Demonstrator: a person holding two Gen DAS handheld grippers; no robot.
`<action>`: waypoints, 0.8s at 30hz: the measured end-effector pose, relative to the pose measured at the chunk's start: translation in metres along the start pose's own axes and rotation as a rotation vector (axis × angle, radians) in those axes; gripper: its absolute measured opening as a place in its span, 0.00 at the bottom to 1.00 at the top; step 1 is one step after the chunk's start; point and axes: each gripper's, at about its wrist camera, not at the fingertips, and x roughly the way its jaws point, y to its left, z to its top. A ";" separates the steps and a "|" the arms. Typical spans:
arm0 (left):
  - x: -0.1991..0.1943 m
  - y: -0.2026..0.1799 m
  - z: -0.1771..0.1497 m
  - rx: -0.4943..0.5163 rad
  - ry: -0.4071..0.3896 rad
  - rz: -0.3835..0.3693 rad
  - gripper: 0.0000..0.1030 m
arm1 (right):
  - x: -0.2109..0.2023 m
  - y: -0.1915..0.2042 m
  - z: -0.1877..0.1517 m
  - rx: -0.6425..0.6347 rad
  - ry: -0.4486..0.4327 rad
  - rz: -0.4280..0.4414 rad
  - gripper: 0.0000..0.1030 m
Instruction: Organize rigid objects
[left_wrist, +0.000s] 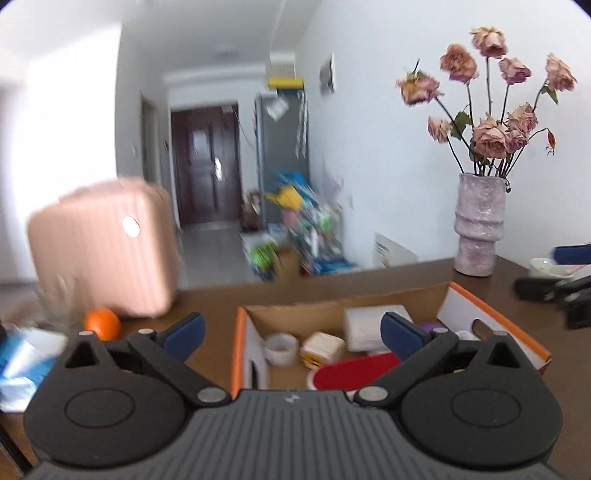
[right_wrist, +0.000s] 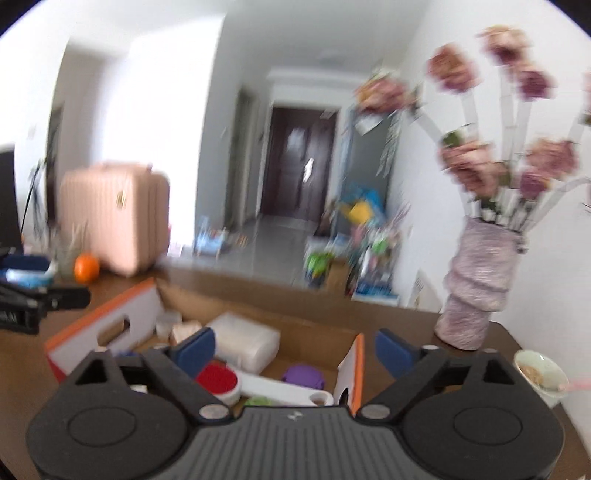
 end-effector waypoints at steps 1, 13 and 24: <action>-0.006 -0.002 -0.002 0.009 -0.020 0.009 1.00 | -0.008 -0.002 -0.006 0.030 -0.027 -0.006 0.98; -0.070 -0.006 -0.017 -0.011 -0.076 0.018 1.00 | -0.061 0.011 -0.024 0.058 -0.085 -0.024 0.99; -0.151 0.001 -0.046 -0.049 -0.099 -0.002 1.00 | -0.132 0.044 -0.044 0.042 -0.078 -0.027 1.00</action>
